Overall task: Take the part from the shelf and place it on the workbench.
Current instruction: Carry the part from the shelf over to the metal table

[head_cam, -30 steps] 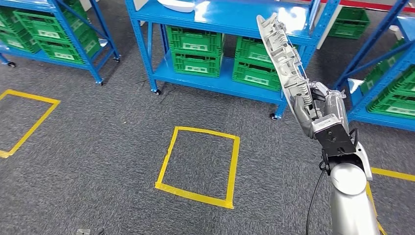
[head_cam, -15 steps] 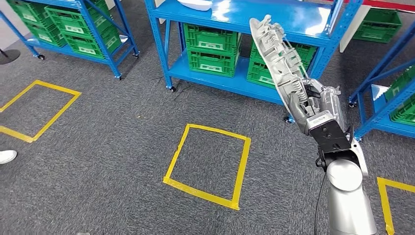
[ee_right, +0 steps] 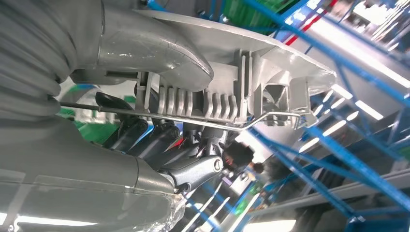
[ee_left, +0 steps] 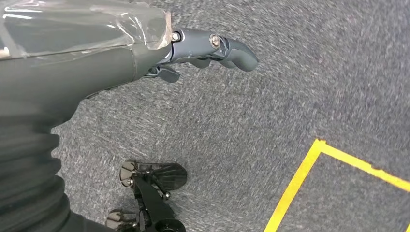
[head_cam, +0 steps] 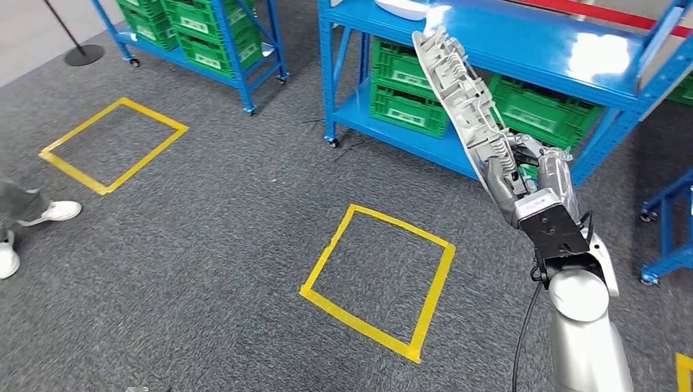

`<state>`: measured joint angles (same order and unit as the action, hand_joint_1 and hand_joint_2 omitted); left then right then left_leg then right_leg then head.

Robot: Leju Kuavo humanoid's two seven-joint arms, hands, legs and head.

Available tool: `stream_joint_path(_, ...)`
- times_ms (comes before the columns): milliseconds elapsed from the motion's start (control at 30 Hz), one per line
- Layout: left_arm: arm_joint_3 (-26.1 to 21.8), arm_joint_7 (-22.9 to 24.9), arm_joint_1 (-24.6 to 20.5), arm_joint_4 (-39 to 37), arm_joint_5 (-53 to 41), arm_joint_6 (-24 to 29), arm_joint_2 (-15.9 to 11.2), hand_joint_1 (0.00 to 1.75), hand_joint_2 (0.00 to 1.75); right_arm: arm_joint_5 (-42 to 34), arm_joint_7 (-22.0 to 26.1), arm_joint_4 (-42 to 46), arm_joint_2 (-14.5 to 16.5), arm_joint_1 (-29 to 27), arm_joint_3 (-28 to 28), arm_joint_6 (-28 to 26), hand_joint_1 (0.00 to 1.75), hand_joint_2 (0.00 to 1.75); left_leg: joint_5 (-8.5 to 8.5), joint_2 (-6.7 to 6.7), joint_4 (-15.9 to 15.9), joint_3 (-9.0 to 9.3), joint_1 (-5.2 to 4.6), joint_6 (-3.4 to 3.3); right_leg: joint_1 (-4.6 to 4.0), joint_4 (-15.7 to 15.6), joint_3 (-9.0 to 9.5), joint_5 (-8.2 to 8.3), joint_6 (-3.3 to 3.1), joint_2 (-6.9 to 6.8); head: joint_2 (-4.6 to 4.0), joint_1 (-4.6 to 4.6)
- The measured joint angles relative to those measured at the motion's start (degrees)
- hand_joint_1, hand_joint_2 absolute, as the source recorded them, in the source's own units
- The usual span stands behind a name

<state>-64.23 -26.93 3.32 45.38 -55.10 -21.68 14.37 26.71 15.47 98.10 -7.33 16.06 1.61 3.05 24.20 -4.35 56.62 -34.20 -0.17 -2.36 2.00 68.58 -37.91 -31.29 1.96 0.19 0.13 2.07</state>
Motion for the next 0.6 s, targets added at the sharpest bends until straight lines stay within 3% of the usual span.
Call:
stream_joint_path(33,0.0,-0.1,0.0,0.0,0.0,0.0,0.0,0.0,1.75,0.0,0.0,0.0,0.0,0.0,0.0,0.0,1.75,1.75,0.23,-0.71,0.5,-0.22,0.07,0.34,0.24,-3.8,1.94,1.37,0.45,0.73,0.0,-0.02)
stream_joint_path(100,0.0,-0.2,0.0,-0.1,-0.1,0.1,-0.1,0.0,1.75,0.1,0.0,0.0,0.0,0.0,0.1,-0.1,1.75,1.75,0.64,-1.91,1.6,-0.96,0.1,1.1,0.4,-8.7,4.33,2.96,0.33,1.63,0.0,-0.06)
stream_joint_path(200,0.0,-0.4,0.4,-0.2,-0.2,0.2,-0.2,0.0,1.75,0.3,0.0,0.1,0.0,0.1,0.2,-0.3,1.75,1.75,0.62,-2.76,2.0,-1.8,0.31,1.9,0.1,-9.1,4.45,3.21,-0.8,0.79,0.0,-0.13)
stream_joint_path(267,0.0,-0.5,0.6,-0.3,-0.3,0.3,-0.3,0.0,1.75,0.3,0.0,0.2,0.1,0.1,0.3,-0.4,1.75,1.75,1.77,-0.8,4.0,-2.87,0.36,2.46,0.28,-9.2,4.68,3.25,-1.37,-0.06,0.0,0.08)
stream_joint_path(333,0.0,-0.5,0.4,-0.4,-0.3,0.3,-0.4,0.0,1.75,0.3,0.0,0.2,0.1,0.1,0.3,-0.5,1.75,1.75,4.79,2.59,10.3,-6.02,0.45,3.1,0.15,-9.3,4.9,3.11,-1.84,-0.98,0.0,0.36)
stream_joint_path(367,0.0,-0.5,0.3,-0.4,-0.3,0.3,-0.4,0.0,1.75,0.3,0.0,0.2,0.1,0.1,0.3,-0.5,1.75,1.75,6.4,3.62,14.5,-8.12,0.59,3.3,0.01,-9.3,4.92,3.04,-2.0,-1.49,0.0,0.44)
stream_joint_path(433,0.0,-0.5,0.3,-0.5,-0.3,0.3,-0.5,0.0,1.75,0.3,0.0,0.2,0.1,0.0,0.3,-0.5,1.75,1.75,7.28,4.27,19.0,-10.63,0.73,3.33,-0.24,-9.3,4.98,2.89,-2.18,-2.55,0.0,0.44)
stream_joint_path(467,0.0,-0.5,0.3,-0.6,-0.3,0.4,-0.5,0.0,1.75,0.3,0.0,0.3,0.1,0.0,0.3,-0.5,1.75,1.75,6.2,4.37,18.0,-10.22,0.73,3.15,-0.37,-9.3,5.06,2.81,-2.27,-3.05,0.0,0.46)
stream_joint_path(500,0.0,-0.6,0.3,-0.7,-0.3,0.4,-0.5,0.0,1.75,0.3,0.0,0.3,0.1,0.0,0.3,-0.5,1.75,1.75,4.36,4.7,14.7,-8.62,0.61,2.77,-0.5,-9.3,5.17,2.71,-2.32,-3.51,0.0,0.46)
stream_joint_path(533,0.0,-0.6,0.3,-0.7,-0.4,0.4,-0.6,0.0,1.75,0.3,0.0,0.4,0.1,0.0,0.3,-0.5,1.75,1.75,2.59,5.9,10.3,-6.38,0.26,2.15,-0.62,-9.4,5.32,2.62,-2.34,-3.95,0.0,0.45)
stream_joint_path(600,0.0,-0.7,0.1,-0.7,-0.5,0.5,-0.9,0.0,1.75,0.3,0.0,0.6,0.1,0.0,0.3,-0.6,1.75,1.75,0.83,8.54,3.8,-3.1,-0.72,0.91,-0.98,-9.5,5.51,2.42,-2.13,-4.9,0.0,0.4)
